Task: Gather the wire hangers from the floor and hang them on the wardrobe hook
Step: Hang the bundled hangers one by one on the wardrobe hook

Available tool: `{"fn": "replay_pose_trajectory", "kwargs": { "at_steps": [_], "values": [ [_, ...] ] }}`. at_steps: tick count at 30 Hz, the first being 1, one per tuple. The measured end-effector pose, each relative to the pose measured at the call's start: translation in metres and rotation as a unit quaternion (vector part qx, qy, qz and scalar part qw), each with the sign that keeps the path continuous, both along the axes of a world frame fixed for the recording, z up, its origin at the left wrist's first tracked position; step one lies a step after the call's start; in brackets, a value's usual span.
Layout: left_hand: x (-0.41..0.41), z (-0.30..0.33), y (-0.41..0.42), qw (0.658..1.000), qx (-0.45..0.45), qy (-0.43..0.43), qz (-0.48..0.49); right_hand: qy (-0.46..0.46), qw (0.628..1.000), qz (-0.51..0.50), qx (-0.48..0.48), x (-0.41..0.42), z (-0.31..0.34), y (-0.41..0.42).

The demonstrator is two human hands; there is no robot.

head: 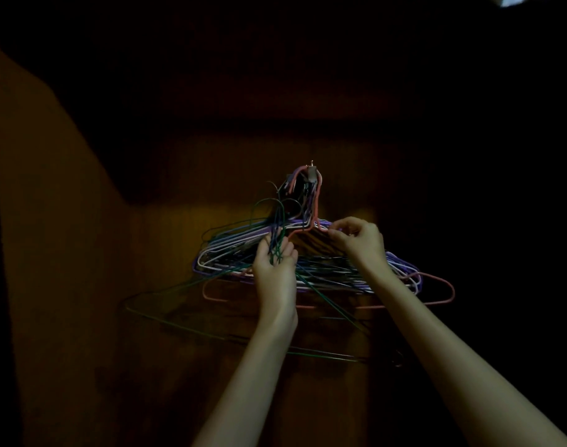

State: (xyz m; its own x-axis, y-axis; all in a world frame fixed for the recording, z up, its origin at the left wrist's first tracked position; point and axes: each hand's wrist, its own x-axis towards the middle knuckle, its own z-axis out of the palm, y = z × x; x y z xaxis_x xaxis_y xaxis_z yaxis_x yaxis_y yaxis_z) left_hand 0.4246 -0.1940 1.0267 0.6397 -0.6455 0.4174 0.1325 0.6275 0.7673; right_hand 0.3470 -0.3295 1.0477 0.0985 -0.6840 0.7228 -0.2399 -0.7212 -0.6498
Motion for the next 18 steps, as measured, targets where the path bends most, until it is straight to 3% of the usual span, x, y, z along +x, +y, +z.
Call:
{"fn": "replay_pose_trajectory", "kwargs": {
  "at_steps": [7, 13, 18],
  "values": [
    [0.000, -0.005, 0.005, 1.000, -0.012, 0.016, -0.012, 0.043, 0.998, -0.036, -0.039, -0.010, -0.010, 0.025],
    [0.001, -0.007, 0.009, 0.998, -0.012, 0.047, -0.042, 0.087, 0.992, 0.062, -0.067, -0.019, -0.035, 0.070],
    [-0.003, -0.007, 0.014, 0.991, -0.019, 0.089, -0.097, 0.142, 0.985, 0.062, -0.072, -0.023, -0.047, 0.080]
  ]
}}
